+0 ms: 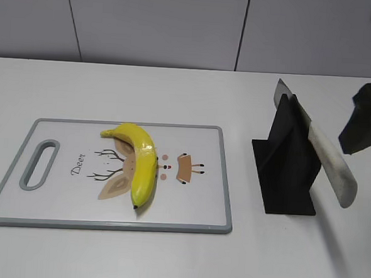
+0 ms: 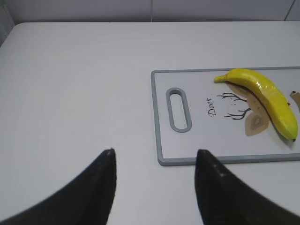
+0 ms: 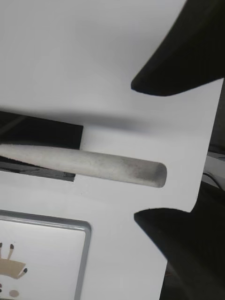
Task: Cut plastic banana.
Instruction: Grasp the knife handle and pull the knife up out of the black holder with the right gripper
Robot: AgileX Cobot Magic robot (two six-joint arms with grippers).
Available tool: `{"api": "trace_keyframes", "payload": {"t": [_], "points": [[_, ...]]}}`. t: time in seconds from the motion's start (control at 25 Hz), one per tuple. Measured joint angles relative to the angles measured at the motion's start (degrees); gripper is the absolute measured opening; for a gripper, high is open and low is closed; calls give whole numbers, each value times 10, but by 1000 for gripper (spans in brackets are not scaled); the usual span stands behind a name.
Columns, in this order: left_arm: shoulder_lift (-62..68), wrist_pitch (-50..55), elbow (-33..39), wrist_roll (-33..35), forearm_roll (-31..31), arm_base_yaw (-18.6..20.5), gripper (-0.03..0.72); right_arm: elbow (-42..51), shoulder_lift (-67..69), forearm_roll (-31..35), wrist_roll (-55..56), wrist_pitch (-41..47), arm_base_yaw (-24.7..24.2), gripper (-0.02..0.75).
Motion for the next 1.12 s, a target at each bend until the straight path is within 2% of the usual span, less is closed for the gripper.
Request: {"api": "trace_keyframes", "payload": {"t": [0.56,0.76,0.96,1.12], "points": [[0,0,0,0,0,0,518,-17,187,18,-16,-14,0,557],[0,0,0,0,0,0,518,-17,207,27,-18,-14,0,429],[0,0,0,0,0,0,518,-17,210,50,-10,-13,0,172],[0,0,0,0,0,0,518,-17,210,61,-4,-12,-1,172]]}}
